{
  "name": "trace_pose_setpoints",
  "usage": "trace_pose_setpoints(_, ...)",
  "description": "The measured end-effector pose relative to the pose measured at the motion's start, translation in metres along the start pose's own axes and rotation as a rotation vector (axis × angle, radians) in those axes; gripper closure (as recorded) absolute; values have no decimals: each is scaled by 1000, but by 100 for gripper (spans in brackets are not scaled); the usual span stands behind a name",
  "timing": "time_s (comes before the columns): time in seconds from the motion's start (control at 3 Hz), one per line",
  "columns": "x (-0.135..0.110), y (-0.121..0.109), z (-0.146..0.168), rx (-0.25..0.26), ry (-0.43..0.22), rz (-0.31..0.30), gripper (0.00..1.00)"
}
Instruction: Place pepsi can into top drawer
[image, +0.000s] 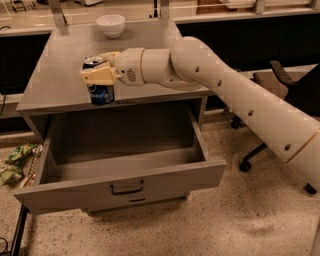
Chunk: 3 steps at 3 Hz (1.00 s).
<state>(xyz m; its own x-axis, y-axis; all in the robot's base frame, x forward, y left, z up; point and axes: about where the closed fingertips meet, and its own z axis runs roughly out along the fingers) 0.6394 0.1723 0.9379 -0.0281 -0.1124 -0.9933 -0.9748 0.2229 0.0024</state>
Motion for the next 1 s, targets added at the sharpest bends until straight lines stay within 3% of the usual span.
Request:
trace_pose_setpoints(0.33,6,20,-6,-39,28,10,100)
trace_pose_setpoints(0.67,34,58,-8,-130,39,30,100)
trace_pose_setpoints(1.0,72,81,-1,-182,60,-6,100)
